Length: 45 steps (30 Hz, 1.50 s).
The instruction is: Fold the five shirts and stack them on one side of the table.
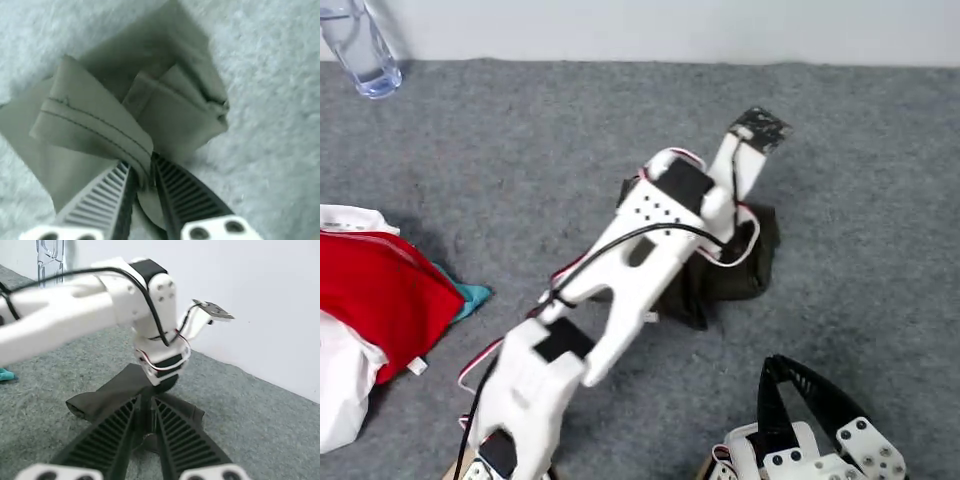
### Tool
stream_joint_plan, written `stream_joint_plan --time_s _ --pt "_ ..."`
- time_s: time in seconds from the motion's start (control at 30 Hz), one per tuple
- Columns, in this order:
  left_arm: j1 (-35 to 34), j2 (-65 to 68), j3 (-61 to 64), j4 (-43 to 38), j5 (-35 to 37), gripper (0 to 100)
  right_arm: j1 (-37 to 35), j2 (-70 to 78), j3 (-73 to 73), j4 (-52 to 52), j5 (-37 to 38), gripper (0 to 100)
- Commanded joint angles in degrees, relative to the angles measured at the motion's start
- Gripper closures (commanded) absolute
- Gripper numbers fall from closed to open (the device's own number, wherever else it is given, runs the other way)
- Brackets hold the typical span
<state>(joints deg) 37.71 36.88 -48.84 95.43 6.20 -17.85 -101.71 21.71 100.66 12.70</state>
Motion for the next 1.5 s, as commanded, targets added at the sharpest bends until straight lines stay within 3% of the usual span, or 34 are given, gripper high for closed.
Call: stream_joint_plan --time_s 0.0,0.2,0.43,0.53,0.67,0.97,1.13,1.2,1.47 --pt "1.0 4.8 -13.5 1.3 1.8 99 -0.5 0.6 0.2 1.9 -0.1 99.0" --pt "1.1 14.9 -26.2 1.3 3.1 99 -0.5 0.6 0.3 1.9 -0.1 99.0" --pt "2.6 20.3 -32.4 2.1 3.2 98 -0.5 0.6 0.3 2.0 -0.1 99.0" --pt "2.8 20.3 -34.9 4.7 3.7 88 -0.5 0.6 0.3 2.0 -0.1 99.0" --pt "0.8 19.8 -36.2 5.3 10.9 73 -0.5 0.7 0.3 2.0 -0.1 99.0" --pt "-6.2 13.9 -35.5 5.4 10.9 75 -0.5 0.7 0.3 2.1 0.0 99.0" --pt "-10.9 5.7 -26.5 5.5 10.5 92 -0.2 4.7 2.6 2.2 0.9 99.0" --pt "-11.4 0.3 -19.7 5.5 6.2 99 -0.2 8.0 3.4 2.2 1.8 99.0" --pt "-17.3 -31.8 9.5 5.3 4.6 99 -0.3 18.1 3.4 1.7 1.9 99.0"
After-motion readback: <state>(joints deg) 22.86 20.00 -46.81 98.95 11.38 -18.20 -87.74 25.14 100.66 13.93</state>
